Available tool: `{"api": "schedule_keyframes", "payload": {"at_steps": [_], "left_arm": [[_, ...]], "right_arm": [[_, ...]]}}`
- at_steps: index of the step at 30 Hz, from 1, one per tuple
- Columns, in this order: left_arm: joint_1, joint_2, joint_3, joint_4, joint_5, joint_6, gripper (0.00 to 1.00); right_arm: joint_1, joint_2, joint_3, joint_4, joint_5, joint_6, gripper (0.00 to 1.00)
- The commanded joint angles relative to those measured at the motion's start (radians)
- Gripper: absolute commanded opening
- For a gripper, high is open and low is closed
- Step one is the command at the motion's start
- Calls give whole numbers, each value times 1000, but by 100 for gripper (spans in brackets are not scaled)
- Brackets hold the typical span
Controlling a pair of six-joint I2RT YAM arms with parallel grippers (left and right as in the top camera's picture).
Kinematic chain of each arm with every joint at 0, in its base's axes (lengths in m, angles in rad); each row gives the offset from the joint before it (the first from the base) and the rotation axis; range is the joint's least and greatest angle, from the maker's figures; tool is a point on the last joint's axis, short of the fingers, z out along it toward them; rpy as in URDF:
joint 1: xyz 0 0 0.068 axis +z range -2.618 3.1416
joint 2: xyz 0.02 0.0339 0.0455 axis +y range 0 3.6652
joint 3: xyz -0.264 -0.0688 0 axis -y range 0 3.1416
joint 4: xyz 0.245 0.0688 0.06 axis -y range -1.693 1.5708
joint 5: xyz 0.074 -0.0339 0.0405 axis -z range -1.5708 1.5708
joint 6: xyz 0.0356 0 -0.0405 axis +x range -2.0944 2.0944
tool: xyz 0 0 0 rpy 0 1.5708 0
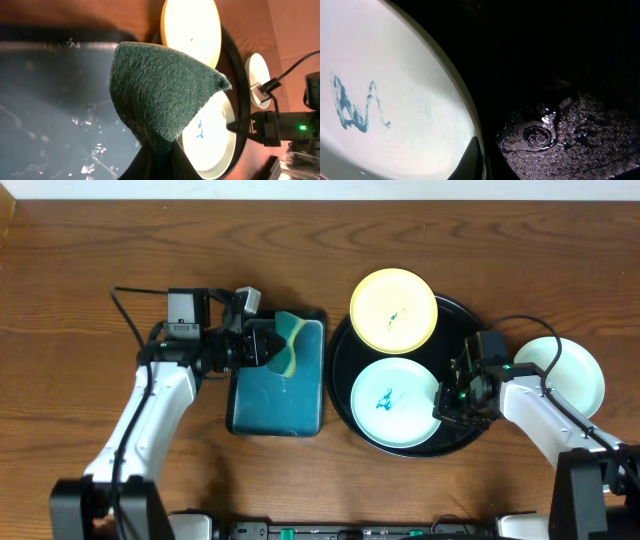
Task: Clean dirty plates on tray and stack at the side
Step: 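Lift the sponge out and move it to the blue tray's left edge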
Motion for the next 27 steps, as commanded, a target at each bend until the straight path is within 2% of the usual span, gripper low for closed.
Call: {"api": "schedule_keyframes", "payload": {"at_steps": [1, 11, 27], "left_arm": [[5, -90, 2, 13, -58, 21, 7], [5, -253, 2, 13, -85, 16, 7], [5, -259, 2, -19, -97, 9, 7]], "right_arm": [[9, -5, -6, -8, 14, 9, 1], [9, -5, -6, -8, 15, 9, 1], [9, -5, -6, -8, 15, 9, 1]]}}
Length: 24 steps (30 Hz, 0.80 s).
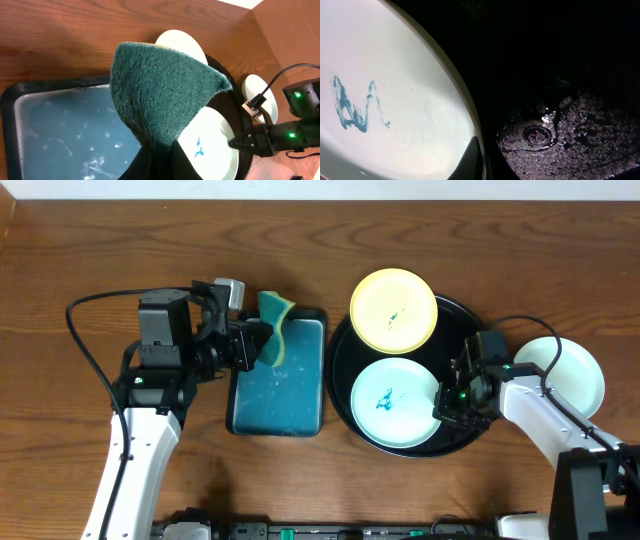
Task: Clean dirty plates on tray and stack at the side
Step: 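Lift the sponge out and move it to the blue tray's left edge, then hold the sponge above the blue tray's edge with the left gripper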
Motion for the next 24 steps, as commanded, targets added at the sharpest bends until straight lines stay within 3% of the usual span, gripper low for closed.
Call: {"api": "schedule_keyframes", "payload": {"at_steps": [1, 24], "left_arm": [[5, -11, 2, 0, -2, 6, 8], [5, -6, 2, -7, -19, 5, 7]], "right_arm": [[9, -5, -6, -7, 15, 9, 1], [9, -5, -6, -8, 21, 9, 1]]}}
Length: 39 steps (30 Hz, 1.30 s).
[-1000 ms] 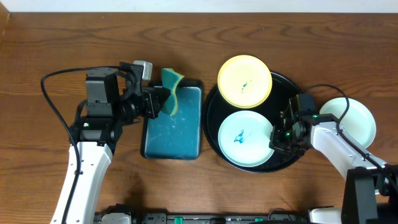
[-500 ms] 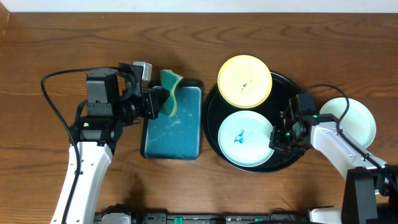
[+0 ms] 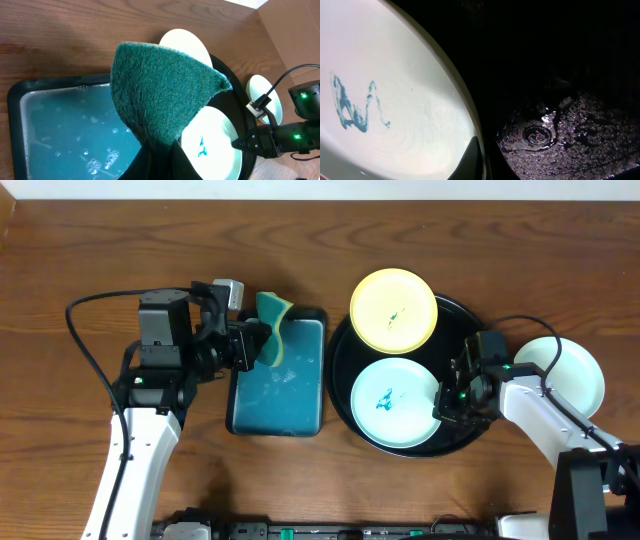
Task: Clean dirty plates on tray and stack at the side
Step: 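Hold the sponge above the blue tray's edge with the left gripper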
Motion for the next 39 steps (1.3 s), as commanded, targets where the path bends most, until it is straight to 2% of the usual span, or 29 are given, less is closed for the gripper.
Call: {"api": "schedule_keyframes", "payload": {"at_steps": [1, 22, 39], "left_arm": [[5, -6, 2, 1, -1, 5, 8], [5, -3, 2, -6, -2, 5, 7], [5, 68, -26, -14, -2, 5, 8]], "right_arm": [[9, -5, -6, -7, 21, 9, 1], [9, -5, -6, -7, 22, 9, 1], [9, -5, -6, -7, 22, 9, 1]]}}
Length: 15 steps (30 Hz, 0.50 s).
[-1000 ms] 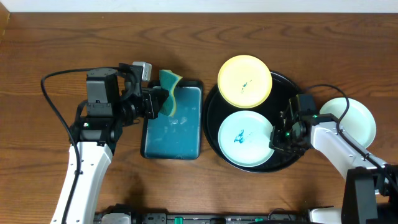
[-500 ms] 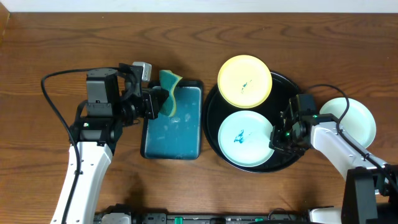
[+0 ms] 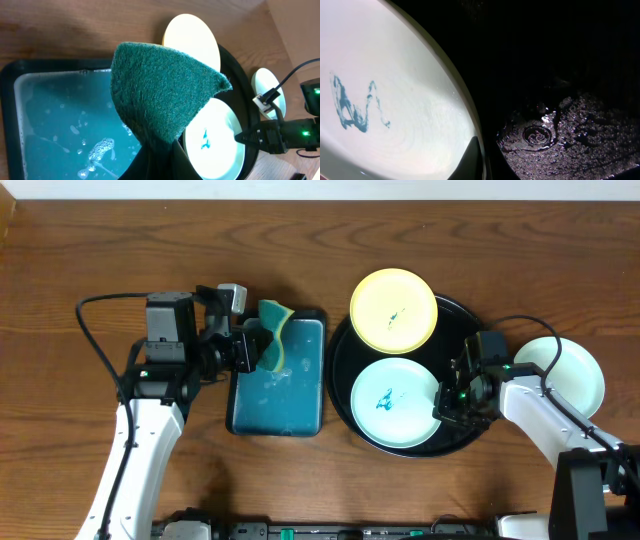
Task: Clean dirty plates on tray and stack at the side
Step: 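Hold the sponge above the blue tray's edge with the left gripper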
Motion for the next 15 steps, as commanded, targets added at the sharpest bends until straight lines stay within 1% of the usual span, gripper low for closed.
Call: {"api": "schedule_keyframes", "payload": {"at_steps": [1, 15], "left_arm": [[5, 23, -11, 2, -1, 5, 7], [5, 146, -11, -10, -1, 5, 7]], "right_arm": [[9, -5, -6, -7, 21, 9, 1], [9, -5, -6, -7, 21, 9, 1]]}}
